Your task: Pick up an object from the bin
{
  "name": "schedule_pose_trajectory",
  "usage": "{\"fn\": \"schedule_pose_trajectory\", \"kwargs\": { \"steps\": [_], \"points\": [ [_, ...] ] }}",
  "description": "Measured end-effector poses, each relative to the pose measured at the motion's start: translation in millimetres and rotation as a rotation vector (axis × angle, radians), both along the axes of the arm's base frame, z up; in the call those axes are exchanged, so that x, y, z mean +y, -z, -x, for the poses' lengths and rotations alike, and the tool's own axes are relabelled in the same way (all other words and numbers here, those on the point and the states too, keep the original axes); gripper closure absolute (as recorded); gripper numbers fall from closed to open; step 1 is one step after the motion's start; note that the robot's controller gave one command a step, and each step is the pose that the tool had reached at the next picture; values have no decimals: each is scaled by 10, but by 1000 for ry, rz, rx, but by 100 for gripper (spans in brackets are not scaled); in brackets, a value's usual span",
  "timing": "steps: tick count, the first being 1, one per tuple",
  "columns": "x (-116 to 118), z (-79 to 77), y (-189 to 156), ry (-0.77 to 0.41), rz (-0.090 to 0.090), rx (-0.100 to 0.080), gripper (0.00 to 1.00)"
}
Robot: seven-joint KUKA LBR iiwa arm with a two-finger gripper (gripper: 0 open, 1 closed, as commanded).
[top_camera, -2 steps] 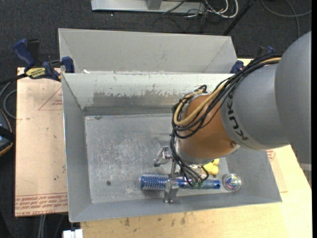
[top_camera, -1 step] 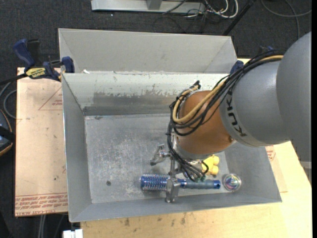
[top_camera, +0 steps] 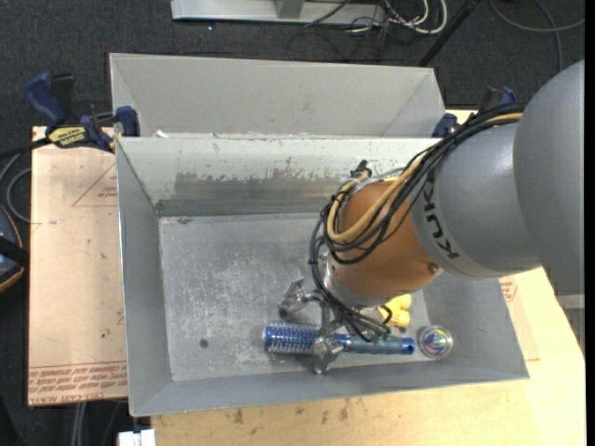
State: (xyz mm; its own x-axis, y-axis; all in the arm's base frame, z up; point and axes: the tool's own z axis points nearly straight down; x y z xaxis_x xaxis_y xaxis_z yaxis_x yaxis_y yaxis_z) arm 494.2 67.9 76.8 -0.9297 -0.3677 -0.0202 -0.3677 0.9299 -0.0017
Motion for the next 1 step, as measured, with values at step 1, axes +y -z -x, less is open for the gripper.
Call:
{"fn": "schedule_pose_trajectory", "kwargs": {
  "steps": [1],
  "points": [
    [11,-30,-22,1,2,9,0]
  ]
}}
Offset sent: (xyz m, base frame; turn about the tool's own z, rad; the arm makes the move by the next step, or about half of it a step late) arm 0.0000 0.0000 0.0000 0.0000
